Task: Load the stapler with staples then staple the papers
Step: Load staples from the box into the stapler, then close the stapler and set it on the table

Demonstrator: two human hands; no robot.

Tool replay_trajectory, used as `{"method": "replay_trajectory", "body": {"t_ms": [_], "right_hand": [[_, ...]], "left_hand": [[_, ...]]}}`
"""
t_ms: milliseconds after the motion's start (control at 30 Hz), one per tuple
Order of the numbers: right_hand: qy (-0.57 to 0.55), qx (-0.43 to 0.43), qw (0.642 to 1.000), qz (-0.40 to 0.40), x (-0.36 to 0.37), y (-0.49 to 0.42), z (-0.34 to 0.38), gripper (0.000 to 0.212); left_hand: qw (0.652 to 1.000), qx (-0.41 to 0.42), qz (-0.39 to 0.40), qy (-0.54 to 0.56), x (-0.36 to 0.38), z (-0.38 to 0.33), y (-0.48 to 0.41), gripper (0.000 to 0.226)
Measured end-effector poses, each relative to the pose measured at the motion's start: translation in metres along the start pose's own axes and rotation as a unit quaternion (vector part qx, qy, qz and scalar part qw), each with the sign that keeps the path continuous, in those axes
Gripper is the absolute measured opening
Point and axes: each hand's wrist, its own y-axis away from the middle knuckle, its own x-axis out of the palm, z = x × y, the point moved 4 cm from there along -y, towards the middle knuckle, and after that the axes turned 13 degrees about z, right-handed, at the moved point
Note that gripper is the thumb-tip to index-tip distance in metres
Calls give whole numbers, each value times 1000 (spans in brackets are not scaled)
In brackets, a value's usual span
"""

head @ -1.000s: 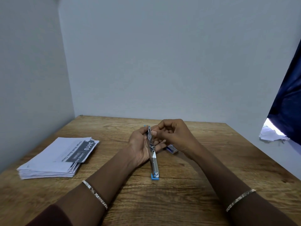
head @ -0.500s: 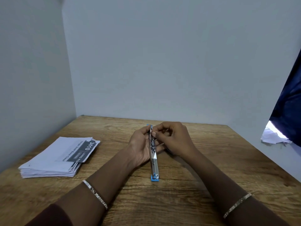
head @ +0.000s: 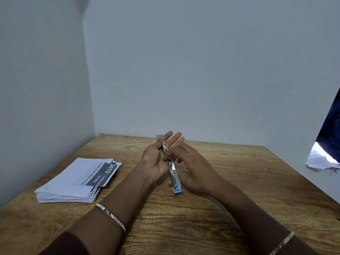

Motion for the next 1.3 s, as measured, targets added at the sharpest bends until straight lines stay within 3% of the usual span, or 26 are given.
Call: {"method": "replay_trajectory", "body": {"t_ms": [100, 233, 400, 467, 633, 867, 1033, 1200, 1300], "right_hand": [[-117, -9, 992, -55, -5, 3, -4, 31], [-269, 64, 953, -126, -10, 5, -14, 13], [-356, 89, 921, -127, -8, 4, -23, 16], [-388, 107, 906, -132, -6, 5, -29, 27], [-487, 110, 863, -73, 1, 4, -29, 33], [-412, 125, 898, -90, -7, 8, -32, 22], [-320, 153, 928, -115, -14, 9, -32, 20], [-247, 155, 946, -139, -19, 10, -30, 18], [-227, 166, 948, -150, -20, 10, -31, 16]], "left_hand": [[1000, -6, 18, -16, 5, 0, 2, 46], [998, -20, 39, -51, 10, 2, 6, 44], [993, -41, 75, -83, 13, 8, 5, 46], [989, -47, 93, -101, 14, 8, 6, 45], [971, -60, 138, -186, 16, 11, 6, 47], [908, 17, 107, -404, 23, 7, 10, 62], [894, 80, 128, -421, 24, 0, 9, 38], [894, 103, 139, -414, 22, 2, 7, 46], [896, 97, 136, -410, 19, 6, 4, 37]]}}
